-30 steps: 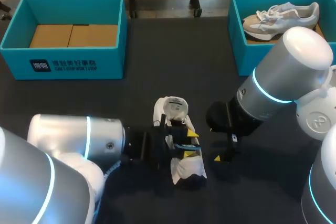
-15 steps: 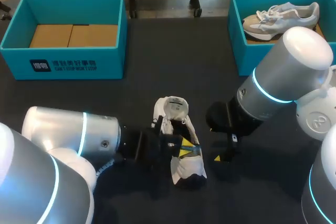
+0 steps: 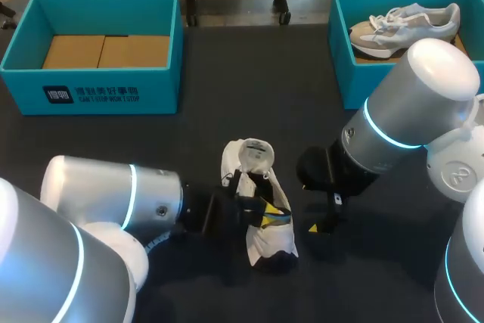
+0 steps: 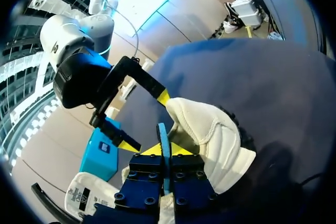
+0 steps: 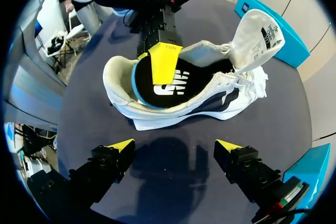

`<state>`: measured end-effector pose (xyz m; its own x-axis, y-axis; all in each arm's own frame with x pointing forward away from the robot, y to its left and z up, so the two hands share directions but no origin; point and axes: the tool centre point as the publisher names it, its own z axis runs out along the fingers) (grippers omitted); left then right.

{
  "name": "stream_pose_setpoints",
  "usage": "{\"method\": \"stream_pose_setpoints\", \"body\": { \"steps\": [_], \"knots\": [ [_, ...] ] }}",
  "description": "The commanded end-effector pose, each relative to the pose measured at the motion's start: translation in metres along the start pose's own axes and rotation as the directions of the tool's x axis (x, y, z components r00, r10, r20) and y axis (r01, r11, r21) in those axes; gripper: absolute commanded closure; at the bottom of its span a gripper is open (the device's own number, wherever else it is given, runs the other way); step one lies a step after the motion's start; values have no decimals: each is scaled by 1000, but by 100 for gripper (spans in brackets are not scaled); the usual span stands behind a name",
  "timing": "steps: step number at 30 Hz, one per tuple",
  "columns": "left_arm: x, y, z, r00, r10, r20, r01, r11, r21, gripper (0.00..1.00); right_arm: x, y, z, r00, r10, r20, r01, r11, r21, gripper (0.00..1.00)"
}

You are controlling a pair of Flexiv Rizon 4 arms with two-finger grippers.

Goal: Take the shoe out of the shoebox, open the shoe tongue, remove and reinsert the insole, then place the shoe into the shoebox

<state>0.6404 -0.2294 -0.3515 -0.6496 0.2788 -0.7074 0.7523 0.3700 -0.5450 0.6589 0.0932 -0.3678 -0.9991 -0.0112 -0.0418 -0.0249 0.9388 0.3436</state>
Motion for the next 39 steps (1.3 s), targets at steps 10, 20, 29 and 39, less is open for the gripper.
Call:
{"method": "stream_pose_setpoints", "body": {
  "steps": [10,20,29,39],
  "knots": [
    [-7,-17,-35,997,0,-75,4,999,48,15,1,-1,0,1000,0,1,0,1000,-2,0],
    [-14,-17,-51,993,27,-114,-24,999,26,18,1,-1,0,1000,0,1,0,1000,-2,0],
    [-17,-14,-71,986,36,-161,-35,999,12,24,-3,-30,-27,1000,8,25,-8,1000,1,0],
    [-20,-8,-104,952,46,-303,-46,999,9,24,-12,-87,-73,1000,-6,-6,6,999,32,0]
  ]
}}
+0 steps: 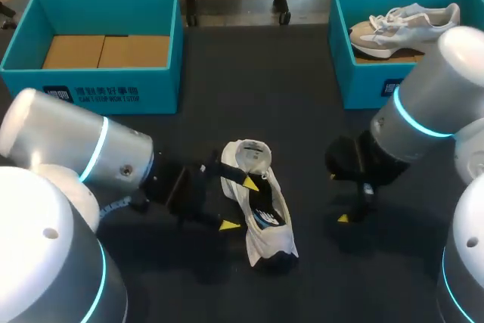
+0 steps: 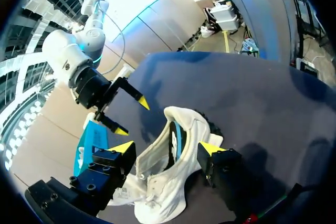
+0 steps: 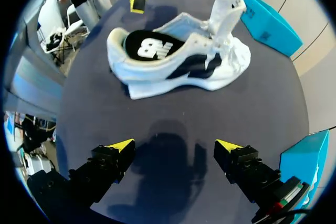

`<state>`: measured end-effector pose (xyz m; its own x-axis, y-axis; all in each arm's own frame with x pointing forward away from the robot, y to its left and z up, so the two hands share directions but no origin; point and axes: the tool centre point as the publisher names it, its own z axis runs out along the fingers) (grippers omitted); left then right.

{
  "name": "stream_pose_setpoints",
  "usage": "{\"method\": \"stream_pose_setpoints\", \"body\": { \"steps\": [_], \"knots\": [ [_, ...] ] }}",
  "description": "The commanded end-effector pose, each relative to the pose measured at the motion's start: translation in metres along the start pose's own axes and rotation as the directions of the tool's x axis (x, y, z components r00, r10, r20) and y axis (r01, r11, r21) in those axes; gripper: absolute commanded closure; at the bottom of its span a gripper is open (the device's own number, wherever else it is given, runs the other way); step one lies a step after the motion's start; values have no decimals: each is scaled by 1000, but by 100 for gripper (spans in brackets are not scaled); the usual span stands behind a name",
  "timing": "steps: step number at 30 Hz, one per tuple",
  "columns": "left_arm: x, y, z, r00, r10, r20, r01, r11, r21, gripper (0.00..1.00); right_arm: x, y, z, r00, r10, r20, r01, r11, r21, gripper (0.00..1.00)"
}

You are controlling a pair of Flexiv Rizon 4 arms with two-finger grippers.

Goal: Take the shoe out of the shoebox, open the shoe tongue, remove and reinsert the insole, then place the shoe into the shoebox

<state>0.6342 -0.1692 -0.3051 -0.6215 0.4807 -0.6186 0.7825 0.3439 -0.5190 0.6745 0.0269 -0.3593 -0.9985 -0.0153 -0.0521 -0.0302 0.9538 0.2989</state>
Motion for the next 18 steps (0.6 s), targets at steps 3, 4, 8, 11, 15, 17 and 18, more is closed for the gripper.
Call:
{"method": "stream_pose_setpoints", "body": {
  "steps": [3,4,8,11,15,17,18],
  "knots": [
    [-1,1,-39,988,0,-155,-1,1000,-12,35,0,-44,-53,1000,-18,-17,18,1000,-12,0],
    [0,2,-42,985,1,-174,-4,1000,-16,40,-1,-48,-55,1000,-20,-21,20,1000,-8,0],
    [3,0,-50,961,46,-273,-51,999,-12,76,-1,-56,-61,998,-67,-1,67,997,-41,0],
    [12,1,-51,955,82,-285,-86,996,-1,100,-1,-56,-61,998,-67,-1,67,997,-41,0],
    [31,10,-49,902,108,-417,-117,993,4,100,-1,-56,-61,998,-67,-1,67,997,-41,0],
    [31,10,-49,902,108,-417,-117,993,4,100,-1,-56,-61,998,-67,-1,67,997,-41,0],
    [31,10,-49,902,108,-417,-117,993,4,100,-1,-56,-61,998,-67,-1,67,997,-41,0]
  ]
}}
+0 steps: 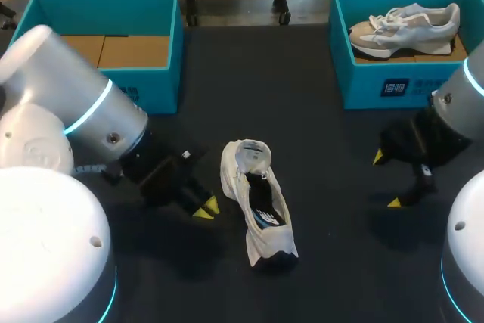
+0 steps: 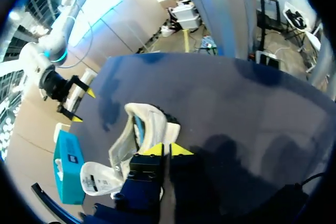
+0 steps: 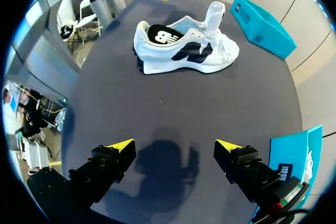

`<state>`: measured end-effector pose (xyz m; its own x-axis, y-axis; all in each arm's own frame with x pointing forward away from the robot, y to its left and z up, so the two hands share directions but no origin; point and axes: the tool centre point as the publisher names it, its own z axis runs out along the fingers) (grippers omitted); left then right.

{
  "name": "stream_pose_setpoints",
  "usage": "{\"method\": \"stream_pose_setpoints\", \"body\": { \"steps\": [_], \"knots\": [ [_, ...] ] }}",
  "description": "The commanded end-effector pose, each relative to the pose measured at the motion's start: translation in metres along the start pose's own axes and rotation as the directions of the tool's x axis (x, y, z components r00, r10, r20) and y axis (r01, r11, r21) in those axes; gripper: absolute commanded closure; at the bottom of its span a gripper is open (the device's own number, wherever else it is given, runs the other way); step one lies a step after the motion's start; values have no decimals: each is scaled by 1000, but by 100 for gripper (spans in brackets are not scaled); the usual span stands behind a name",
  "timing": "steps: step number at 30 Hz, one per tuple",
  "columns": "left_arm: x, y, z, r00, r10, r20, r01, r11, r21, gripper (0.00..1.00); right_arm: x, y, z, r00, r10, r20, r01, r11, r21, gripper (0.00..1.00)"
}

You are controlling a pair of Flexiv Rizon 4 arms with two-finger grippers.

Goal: Take the shoe out of the shoebox, open the shoe tongue, remove and reinsert the insole, then place the shoe into the shoebox

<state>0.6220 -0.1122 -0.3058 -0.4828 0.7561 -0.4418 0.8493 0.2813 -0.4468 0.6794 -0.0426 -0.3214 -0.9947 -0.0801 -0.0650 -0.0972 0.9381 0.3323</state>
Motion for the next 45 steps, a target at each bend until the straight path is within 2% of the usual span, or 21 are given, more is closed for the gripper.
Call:
{"method": "stream_pose_setpoints", "body": {
  "steps": [1,15,16,20,22,23,24,25,36,37,40,41,43,44,45],
  "knots": [
    [-3,0,-5,996,0,-92,0,1000,-2,100,4,0,-4,1000,-2,6,2,1000,-1,0],
    [-3,0,-5,996,0,-92,0,1000,-2,100,4,0,-4,1000,-2,6,2,1000,-1,0],
    [-11,1,-10,995,28,-91,-27,999,18,100,4,0,-4,1000,-2,6,2,1000,-1,0],
    [-32,-1,-23,969,158,-190,-154,987,38,100,4,0,-4,1000,-2,6,2,1000,-1,0],
    [-39,-4,-23,903,252,-349,-240,968,76,100,4,0,-4,1000,-2,6,2,1000,-1,0],
    [-41,-6,-24,868,273,-415,-282,959,41,100,4,0,-4,1000,-2,6,2,1000,-1,0],
    [-43,-9,-27,831,237,-503,-314,946,-74,100,4,0,-4,1000,-2,6,2,1000,-1,0],
    [-43,-11,-31,830,187,-525,-347,911,-224,100,4,0,-4,1000,-2,6,2,1000,-1,0],
    [-43,-11,-31,830,187,-525,-347,911,-224,100,4,0,-4,1000,-2,6,2,1000,-1,0],
    [-46,-8,-29,833,171,-526,-334,914,-232,100,4,0,-4,1000,-2,6,2,1000,-1,0],
    [-62,-3,-21,823,199,-533,-302,946,-114,100,4,0,-4,1000,-2,6,2,1000,-1,0],
    [-64,-3,-18,819,196,-539,-296,950,-104,100,4,0,-4,1000,-2,6,2,1000,-1,0],
    [-74,-4,-9,818,149,-555,-247,963,-105,100,4,0,-4,1000,-2,6,2,1000,-1,0],
    [-76,-4,-9,827,127,-548,-243,959,-144,100,4,0,-4,1000,-2,6,2,1000,-1,0],
    [-76,-4,-9,827,127,-548,-243,959,-144,100,4,0,-4,1000,-2,6,2,1000,-1,0]
  ]
}}
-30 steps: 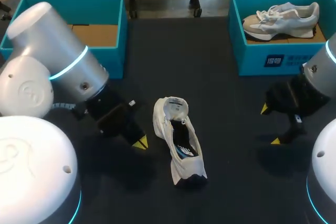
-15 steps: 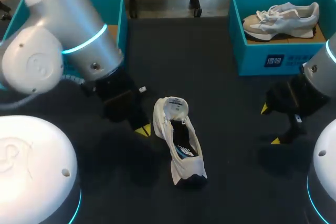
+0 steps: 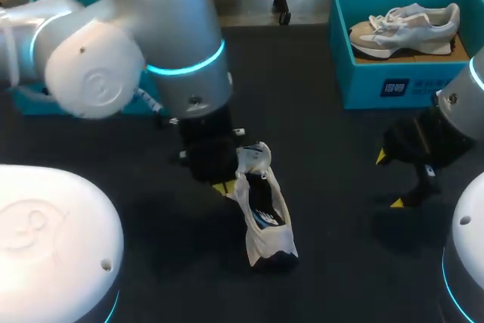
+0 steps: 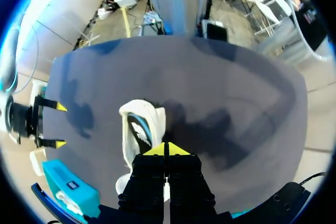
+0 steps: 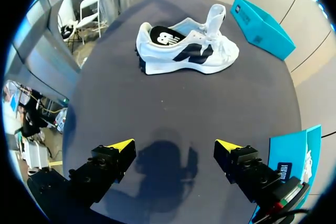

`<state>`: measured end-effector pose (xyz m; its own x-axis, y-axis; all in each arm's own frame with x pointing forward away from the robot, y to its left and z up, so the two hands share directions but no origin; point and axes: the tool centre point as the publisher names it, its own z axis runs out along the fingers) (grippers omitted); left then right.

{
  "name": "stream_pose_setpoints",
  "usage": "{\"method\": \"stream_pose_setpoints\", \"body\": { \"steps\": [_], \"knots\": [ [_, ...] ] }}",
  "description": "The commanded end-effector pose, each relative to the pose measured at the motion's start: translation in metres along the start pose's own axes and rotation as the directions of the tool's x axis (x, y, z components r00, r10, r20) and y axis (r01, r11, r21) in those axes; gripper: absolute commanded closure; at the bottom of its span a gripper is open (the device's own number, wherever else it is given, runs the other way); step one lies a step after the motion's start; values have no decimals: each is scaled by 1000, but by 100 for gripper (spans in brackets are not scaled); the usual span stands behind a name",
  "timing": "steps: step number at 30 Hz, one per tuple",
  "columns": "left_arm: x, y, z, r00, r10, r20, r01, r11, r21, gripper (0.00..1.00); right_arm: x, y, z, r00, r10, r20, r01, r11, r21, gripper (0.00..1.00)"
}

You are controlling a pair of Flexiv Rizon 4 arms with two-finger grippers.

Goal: Take the shoe out of the shoebox, open the shoe tongue, remove and reinsert the insole, then place the shoe into the shoebox

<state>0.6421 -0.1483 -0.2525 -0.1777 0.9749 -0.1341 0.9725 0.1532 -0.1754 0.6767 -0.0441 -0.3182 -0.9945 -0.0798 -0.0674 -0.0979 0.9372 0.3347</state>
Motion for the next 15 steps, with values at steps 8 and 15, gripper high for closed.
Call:
{"method": "stream_pose_setpoints", "body": {
  "steps": [8,15],
  "knots": [
    [-22,13,14,989,-1,-145,11,998,68,100,2,0,0,1000,-1,3,1,1000,1,0],
    [-42,3,37,969,-26,-244,34,999,28,100,2,0,0,1000,-1,3,1,1000,1,0]
  ]
}}
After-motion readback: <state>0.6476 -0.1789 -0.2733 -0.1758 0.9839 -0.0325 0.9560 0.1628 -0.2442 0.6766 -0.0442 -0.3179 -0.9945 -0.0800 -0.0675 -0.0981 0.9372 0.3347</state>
